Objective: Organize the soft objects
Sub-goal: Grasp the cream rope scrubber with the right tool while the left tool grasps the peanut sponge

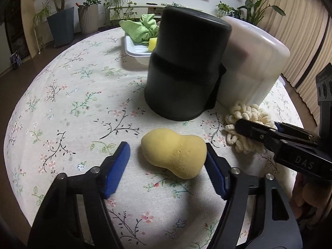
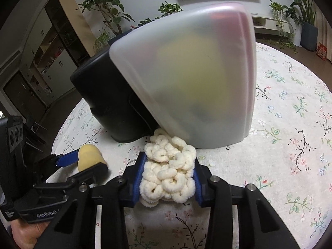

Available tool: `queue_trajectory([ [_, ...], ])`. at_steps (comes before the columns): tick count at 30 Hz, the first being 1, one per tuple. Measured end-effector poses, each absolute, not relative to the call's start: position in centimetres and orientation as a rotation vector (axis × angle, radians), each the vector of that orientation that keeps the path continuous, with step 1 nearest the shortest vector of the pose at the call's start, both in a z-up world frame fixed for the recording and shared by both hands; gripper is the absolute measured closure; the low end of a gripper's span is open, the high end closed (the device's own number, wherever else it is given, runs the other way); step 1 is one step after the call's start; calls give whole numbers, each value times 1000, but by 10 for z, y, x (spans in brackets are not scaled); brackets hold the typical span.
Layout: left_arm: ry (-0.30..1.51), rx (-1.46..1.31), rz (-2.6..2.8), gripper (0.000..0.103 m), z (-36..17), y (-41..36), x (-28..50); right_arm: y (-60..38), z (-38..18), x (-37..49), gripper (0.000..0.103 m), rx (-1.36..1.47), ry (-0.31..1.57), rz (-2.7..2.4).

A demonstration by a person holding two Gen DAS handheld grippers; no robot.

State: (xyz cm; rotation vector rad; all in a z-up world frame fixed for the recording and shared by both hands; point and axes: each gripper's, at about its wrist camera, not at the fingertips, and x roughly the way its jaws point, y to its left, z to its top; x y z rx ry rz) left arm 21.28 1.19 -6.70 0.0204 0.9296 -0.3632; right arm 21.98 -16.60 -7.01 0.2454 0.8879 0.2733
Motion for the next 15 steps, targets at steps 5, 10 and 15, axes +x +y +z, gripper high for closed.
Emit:
queue_trajectory([
  [5,926,21,-384,43,-67,9,209,-165,-69,216,65,241,889,281],
  [10,925,6,-388,43,-67,11,211,-165,-69,214,66,237,890,281],
  [15,924,22,-381,45,-67,8,212,-163,-69,213,67,230,892,286],
])
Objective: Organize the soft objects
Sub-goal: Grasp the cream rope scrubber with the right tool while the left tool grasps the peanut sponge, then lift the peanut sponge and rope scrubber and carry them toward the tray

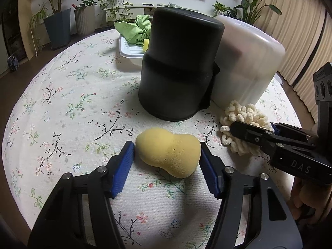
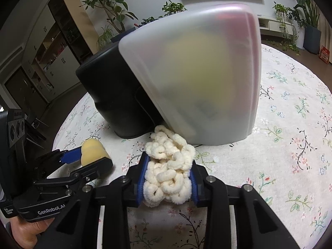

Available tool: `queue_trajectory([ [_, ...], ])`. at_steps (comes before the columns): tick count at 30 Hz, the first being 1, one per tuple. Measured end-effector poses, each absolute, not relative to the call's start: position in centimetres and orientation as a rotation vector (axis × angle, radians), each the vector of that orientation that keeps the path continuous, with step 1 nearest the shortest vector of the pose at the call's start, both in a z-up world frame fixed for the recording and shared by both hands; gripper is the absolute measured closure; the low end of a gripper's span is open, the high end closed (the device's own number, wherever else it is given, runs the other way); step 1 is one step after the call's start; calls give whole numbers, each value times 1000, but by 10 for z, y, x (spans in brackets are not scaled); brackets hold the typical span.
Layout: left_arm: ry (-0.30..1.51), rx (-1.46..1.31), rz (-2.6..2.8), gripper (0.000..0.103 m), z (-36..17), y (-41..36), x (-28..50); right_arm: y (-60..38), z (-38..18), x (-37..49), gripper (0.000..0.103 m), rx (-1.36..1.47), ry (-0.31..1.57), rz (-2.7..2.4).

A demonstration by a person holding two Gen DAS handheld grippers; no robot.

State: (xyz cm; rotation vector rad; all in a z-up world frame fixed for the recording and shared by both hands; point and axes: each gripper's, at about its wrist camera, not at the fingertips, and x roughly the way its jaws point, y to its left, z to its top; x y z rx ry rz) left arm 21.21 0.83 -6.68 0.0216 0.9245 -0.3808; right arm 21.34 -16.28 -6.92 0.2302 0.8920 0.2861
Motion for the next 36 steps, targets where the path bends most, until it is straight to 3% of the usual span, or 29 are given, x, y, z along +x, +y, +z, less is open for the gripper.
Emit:
queue_trajectory([
  [2,922,21,-383,50,-67,8,213,-163,-69,214,68,228,893,289],
  [11,920,11,-353,55,-66,10,204,-161,-63,206,74,200,891,299],
  [36,857,3,-265,55,-21,11,121,-264,-34,111,76,74,896,240],
])
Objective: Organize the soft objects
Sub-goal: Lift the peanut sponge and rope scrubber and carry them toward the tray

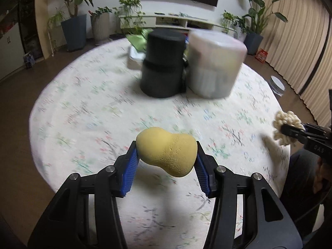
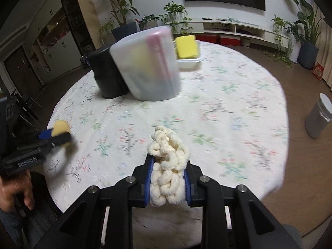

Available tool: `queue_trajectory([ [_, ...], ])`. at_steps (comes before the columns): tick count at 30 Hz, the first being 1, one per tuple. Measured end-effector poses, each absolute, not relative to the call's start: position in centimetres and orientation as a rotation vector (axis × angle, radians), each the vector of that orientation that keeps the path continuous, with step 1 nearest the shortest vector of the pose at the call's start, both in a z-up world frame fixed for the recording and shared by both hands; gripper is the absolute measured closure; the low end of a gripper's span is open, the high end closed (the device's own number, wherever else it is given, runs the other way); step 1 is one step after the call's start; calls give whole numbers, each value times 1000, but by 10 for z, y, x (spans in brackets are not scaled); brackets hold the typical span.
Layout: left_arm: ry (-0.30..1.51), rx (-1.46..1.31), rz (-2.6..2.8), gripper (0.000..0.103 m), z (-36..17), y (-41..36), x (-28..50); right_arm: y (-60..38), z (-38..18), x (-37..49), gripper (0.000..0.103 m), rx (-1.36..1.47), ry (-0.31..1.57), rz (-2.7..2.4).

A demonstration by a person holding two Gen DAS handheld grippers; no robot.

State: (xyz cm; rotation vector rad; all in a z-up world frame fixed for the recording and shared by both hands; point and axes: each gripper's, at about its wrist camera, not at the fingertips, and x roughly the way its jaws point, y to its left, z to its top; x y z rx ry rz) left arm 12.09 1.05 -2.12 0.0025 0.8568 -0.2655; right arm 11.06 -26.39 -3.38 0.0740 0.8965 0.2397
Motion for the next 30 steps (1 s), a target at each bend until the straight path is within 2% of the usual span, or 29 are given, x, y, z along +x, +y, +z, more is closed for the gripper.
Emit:
queue_trajectory([
  [8,798,-13,-199,55,14,50,143,-316,2,117,76,37,829,151],
  [15,717,-4,-156,55,68,84,185,-353,44,153,76,-38,761,75],
  [21,680,81,-158,55,107,88,243,-377,85,208,76,-121,703,30],
  [30,675,191,-177,55,136,67,328,-385,144,317,76,-212,649,15],
])
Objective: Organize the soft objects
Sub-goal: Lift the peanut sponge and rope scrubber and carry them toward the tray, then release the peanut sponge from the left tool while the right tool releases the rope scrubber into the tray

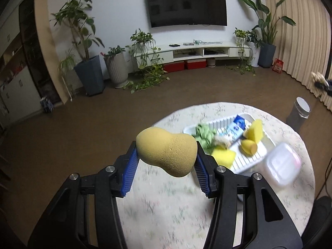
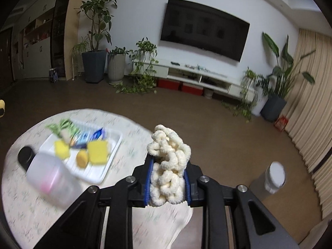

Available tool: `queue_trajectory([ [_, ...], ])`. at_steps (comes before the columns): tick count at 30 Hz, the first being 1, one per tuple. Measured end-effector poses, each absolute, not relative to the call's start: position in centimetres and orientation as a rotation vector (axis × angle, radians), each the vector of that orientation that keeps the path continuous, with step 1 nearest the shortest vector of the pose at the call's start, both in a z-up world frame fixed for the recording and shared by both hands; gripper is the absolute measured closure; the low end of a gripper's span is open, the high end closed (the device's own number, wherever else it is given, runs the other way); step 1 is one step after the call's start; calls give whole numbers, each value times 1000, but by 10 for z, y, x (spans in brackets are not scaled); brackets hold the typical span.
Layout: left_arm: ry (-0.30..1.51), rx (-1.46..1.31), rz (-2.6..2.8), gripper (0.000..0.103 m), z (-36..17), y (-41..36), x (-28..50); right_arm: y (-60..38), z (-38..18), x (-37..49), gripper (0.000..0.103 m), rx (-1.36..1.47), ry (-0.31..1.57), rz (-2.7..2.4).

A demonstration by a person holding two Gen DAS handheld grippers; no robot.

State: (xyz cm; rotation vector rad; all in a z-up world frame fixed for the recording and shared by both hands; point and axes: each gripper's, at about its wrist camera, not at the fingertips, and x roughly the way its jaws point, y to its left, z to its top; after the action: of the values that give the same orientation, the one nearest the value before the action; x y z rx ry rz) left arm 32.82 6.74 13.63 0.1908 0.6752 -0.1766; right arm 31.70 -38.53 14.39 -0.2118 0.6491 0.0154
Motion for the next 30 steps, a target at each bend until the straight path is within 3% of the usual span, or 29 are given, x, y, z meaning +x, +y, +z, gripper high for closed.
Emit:
queue_trajectory([
  [12,745,294,-329,55,114,1,417,-330,155,439,76,-270,692,128],
  [30,906,381,-555,55,15,-84,467,-188,19,487,76,-562,928,592],
])
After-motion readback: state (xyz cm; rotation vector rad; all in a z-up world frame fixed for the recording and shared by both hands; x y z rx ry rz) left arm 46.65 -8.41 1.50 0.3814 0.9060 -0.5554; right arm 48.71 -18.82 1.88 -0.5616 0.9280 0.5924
